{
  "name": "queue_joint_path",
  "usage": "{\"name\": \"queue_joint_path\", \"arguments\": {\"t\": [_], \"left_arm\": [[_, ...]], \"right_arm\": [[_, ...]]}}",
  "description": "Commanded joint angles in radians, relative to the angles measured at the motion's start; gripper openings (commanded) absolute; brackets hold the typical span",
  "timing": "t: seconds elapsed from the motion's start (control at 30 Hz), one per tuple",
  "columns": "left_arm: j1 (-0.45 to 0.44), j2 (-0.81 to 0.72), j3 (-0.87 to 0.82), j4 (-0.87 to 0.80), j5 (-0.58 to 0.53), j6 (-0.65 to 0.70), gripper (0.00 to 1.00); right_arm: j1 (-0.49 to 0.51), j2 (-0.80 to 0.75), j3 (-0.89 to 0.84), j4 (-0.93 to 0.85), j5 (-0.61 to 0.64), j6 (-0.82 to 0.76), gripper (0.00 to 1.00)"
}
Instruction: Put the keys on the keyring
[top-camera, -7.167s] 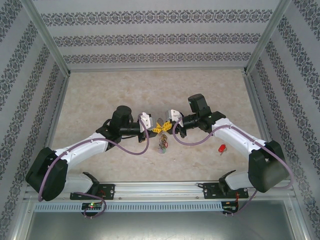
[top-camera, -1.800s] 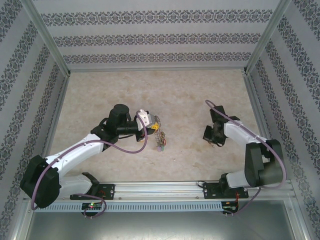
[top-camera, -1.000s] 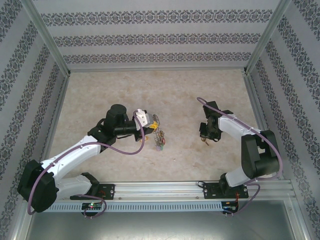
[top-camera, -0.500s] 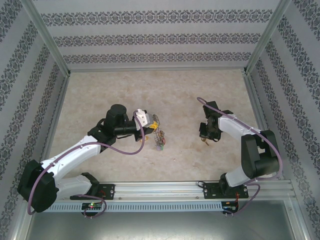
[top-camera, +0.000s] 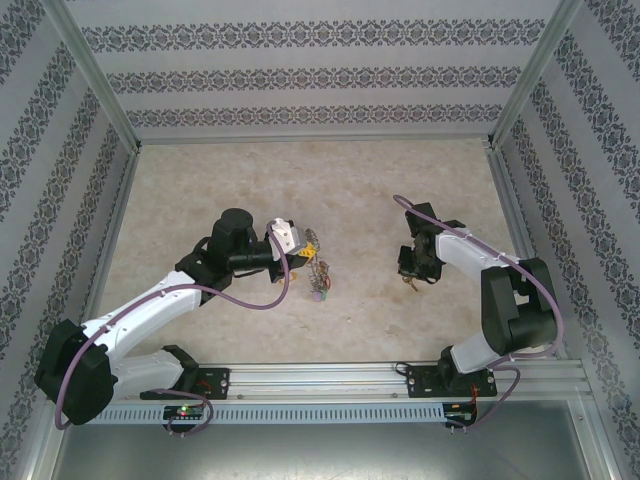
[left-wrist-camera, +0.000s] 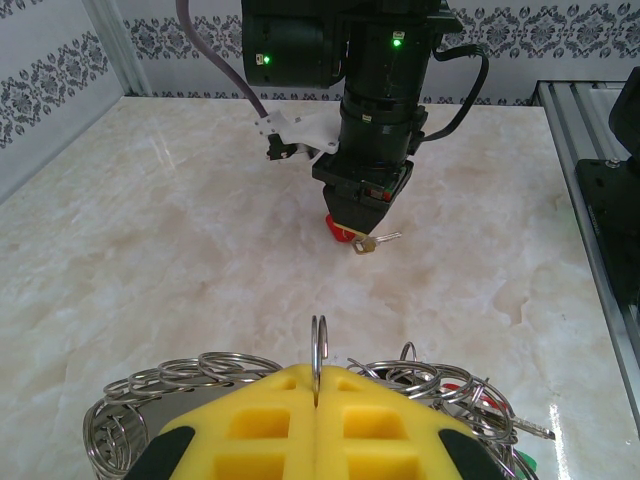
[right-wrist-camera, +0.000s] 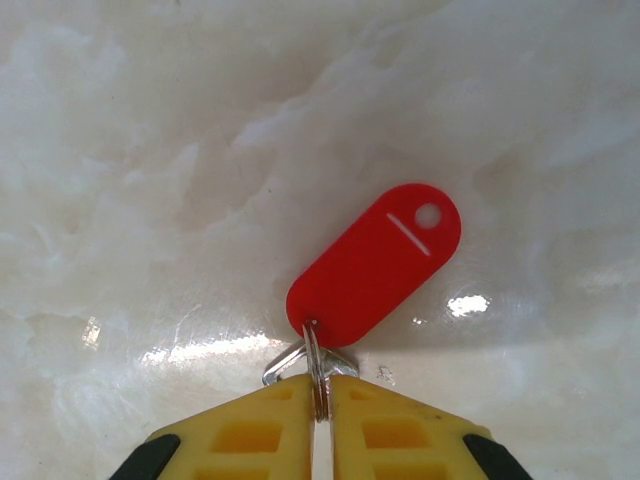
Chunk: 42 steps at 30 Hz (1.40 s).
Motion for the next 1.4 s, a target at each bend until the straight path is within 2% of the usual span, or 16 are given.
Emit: {"name": "queue_joint_path", "arguments": {"t": [0.0,0.7,0.9,1.07,1.37], "left_arm": [[-0.006,-0.013,0.018,0.022,0.014,-0.011,0.00],[-0.007,-0.021,0.018,0.014,0.012,-0.011,0.00],[-0.006,-0.020,0.018,0.014,0.013,-0.009,0.00],[-0.006,-0.018,0.016,0.020,0.014,-0.011,0.00],[-0.006,-0.027,0.015,0.016,0.013,-0.016,0.00]], "right_arm": [[0.006,0.006,0.017,-0.002,0.021,0.002,0.15],[0.007,0.017,0.025,0.013,0.027,0.002,0.13],[0.009,-0.007,0.024,0.007,0.029,-0.006,0.07],[0.010,-0.041,0.006,0.013,0.045,-0.014,0.05],[0.012,0.015,0.003,0.031,0.017,-0.018,0.06]]}}
